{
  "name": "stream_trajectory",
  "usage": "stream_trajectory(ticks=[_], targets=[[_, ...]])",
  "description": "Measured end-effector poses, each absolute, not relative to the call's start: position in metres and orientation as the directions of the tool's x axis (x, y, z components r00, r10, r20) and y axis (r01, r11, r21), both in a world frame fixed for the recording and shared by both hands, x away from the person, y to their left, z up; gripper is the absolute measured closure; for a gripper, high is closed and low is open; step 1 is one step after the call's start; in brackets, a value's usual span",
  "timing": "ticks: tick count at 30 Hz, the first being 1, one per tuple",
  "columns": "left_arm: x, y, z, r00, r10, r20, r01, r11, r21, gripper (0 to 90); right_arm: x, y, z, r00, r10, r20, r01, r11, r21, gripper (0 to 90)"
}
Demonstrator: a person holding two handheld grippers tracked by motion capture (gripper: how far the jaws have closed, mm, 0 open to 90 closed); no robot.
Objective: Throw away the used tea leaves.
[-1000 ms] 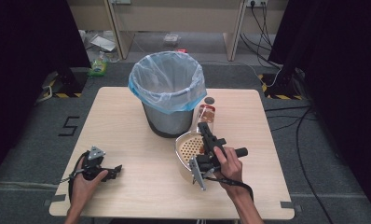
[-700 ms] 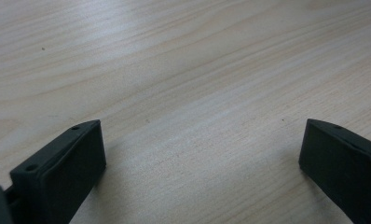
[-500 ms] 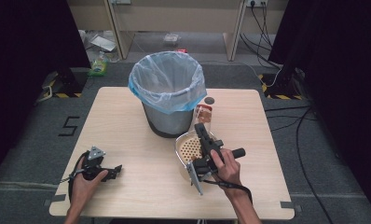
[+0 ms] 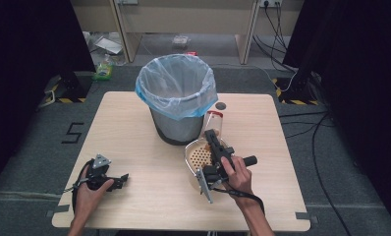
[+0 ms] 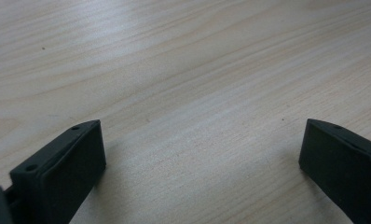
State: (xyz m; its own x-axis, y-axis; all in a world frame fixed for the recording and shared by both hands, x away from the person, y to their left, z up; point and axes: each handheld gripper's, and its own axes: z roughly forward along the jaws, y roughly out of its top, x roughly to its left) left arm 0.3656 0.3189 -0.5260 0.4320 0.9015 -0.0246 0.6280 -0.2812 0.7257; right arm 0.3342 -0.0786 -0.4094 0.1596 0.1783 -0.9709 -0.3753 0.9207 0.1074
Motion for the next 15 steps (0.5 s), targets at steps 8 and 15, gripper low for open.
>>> stream_trajectory(ticks=[8,15], targets=[[0.3656,0.319,-0.526,0.432,0.901,-0.024,0.628,-0.282,0.726,0.0,0.3331,-0.0769,-0.4109,0.168,0.173,-0.97,-0.381,0.919,0.098,87.9],[0.3655,0.3191,-0.5259,0.433,0.901,-0.022,0.628,-0.284,0.724,0.0,0.3359,-0.0816,-0.4052,0.174,0.201,-0.964,-0.374,0.919,0.124,87.9]])
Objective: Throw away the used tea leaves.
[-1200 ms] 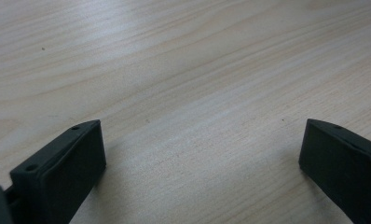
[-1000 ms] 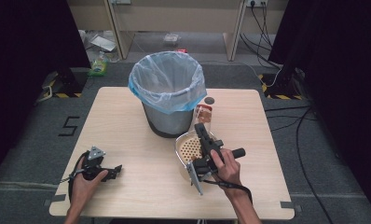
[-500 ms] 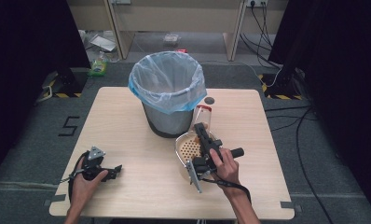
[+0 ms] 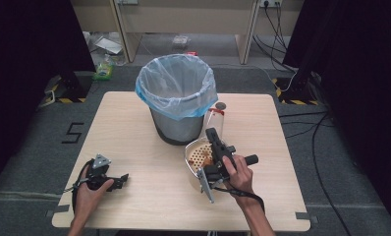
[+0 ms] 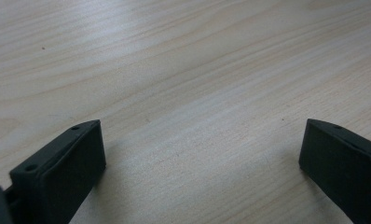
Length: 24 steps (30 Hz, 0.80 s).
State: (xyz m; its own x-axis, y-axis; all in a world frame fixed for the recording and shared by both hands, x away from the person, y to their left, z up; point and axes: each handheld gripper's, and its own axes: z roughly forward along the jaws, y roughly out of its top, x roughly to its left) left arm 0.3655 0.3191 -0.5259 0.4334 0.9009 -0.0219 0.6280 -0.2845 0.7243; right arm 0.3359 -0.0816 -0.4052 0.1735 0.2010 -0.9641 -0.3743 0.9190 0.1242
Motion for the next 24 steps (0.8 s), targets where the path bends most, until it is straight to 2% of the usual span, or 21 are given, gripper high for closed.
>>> stream_trajectory(ticks=[5,7,9,12,16,24], targets=[[0.366,0.319,-0.526,0.433,0.901,-0.022,0.628,-0.285,0.724,0.0,0.336,-0.082,-0.396,0.174,0.228,-0.958,-0.385,0.911,0.147,87.9],[0.366,0.319,-0.526,0.433,0.901,-0.022,0.628,-0.284,0.724,0.0,0.341,-0.086,-0.389,0.11,0.324,-0.94,-0.376,0.889,0.263,87.9],[0.366,0.319,-0.526,0.434,0.901,-0.022,0.628,-0.285,0.724,0.0,0.35,-0.093,-0.381,0.0,0.427,-0.904,-0.333,0.853,0.402,87.8],[0.366,0.319,-0.526,0.433,0.901,-0.022,0.628,-0.284,0.724,0.0,0.363,-0.108,-0.372,-0.105,0.574,-0.812,-0.275,0.768,0.578,87.7],[0.366,0.319,-0.526,0.434,0.901,-0.022,0.628,-0.285,0.724,0.0,0.374,-0.127,-0.363,-0.141,0.68,-0.719,-0.228,0.685,0.692,87.7],[0.366,0.319,-0.526,0.433,0.901,-0.022,0.628,-0.285,0.724,0.0,0.398,-0.15,-0.344,-0.239,0.788,-0.567,-0.145,0.549,0.823,87.6]])
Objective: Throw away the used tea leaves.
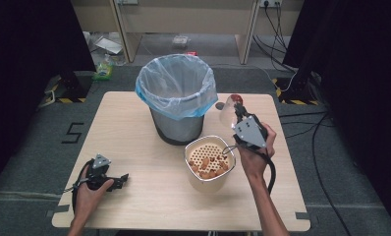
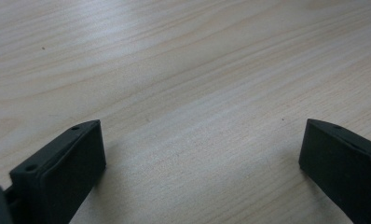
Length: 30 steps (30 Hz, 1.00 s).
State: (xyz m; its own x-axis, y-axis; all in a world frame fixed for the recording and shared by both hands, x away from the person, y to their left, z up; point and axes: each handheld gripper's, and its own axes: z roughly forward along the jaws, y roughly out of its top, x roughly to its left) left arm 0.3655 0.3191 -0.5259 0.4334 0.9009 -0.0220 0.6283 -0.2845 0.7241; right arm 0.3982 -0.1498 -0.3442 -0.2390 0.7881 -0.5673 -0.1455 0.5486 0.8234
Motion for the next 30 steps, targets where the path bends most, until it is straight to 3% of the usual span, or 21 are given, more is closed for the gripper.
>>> stream_trajectory(ticks=[15,30], targets=[[0.366,0.319,-0.526,0.433,0.901,-0.022,0.628,-0.284,0.724,0.0,0.428,-0.172,-0.312,-0.297,0.86,-0.416,-0.035,0.425,0.904,87.5],[0.366,0.319,-0.526,0.433,0.901,-0.022,0.628,-0.284,0.725,0.0,0.443,-0.164,-0.265,-0.323,0.852,-0.412,-0.045,0.421,0.906,87.4]])
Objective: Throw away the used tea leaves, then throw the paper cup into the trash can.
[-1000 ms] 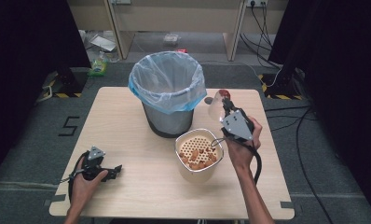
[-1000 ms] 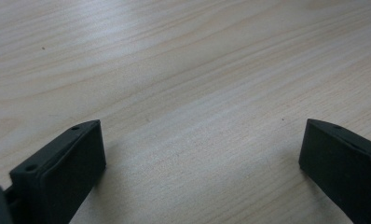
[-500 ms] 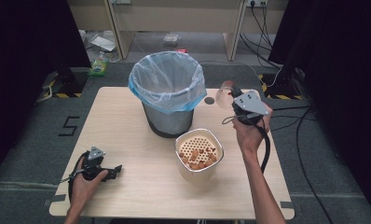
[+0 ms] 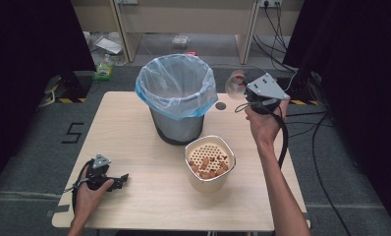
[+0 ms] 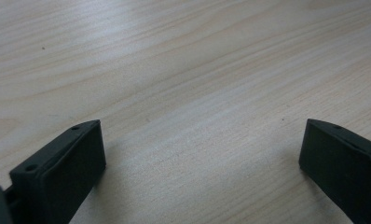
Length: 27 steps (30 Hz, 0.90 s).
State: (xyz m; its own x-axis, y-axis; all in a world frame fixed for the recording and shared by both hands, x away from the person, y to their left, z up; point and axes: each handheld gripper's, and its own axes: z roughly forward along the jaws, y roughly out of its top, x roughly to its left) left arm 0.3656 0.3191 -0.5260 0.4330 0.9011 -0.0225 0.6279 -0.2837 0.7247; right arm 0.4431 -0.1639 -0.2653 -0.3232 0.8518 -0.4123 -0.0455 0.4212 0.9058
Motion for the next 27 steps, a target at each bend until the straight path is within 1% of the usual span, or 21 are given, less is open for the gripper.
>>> stream_trajectory(ticks=[6,8,12,25,27], targets=[[0.366,0.319,-0.526,0.433,0.901,-0.022,0.628,-0.284,0.725,0.0,0.45,-0.161,-0.247,-0.321,0.853,-0.412,-0.055,0.418,0.907,87.4],[0.366,0.319,-0.526,0.433,0.901,-0.023,0.628,-0.284,0.725,0.0,0.453,-0.158,-0.243,-0.333,0.855,-0.397,-0.054,0.403,0.913,87.3],[0.366,0.319,-0.526,0.433,0.901,-0.023,0.628,-0.284,0.725,0.0,0.457,-0.148,-0.236,-0.343,0.848,-0.405,-0.064,0.409,0.91,87.3],[0.366,0.319,-0.526,0.433,0.901,-0.023,0.628,-0.284,0.725,0.0,0.467,-0.102,-0.219,-0.402,0.808,-0.43,-0.089,0.433,0.897,87.2],[0.366,0.319,-0.526,0.433,0.901,-0.023,0.628,-0.284,0.725,0.0,0.471,-0.089,-0.218,-0.432,0.789,-0.436,-0.088,0.445,0.891,87.1]])
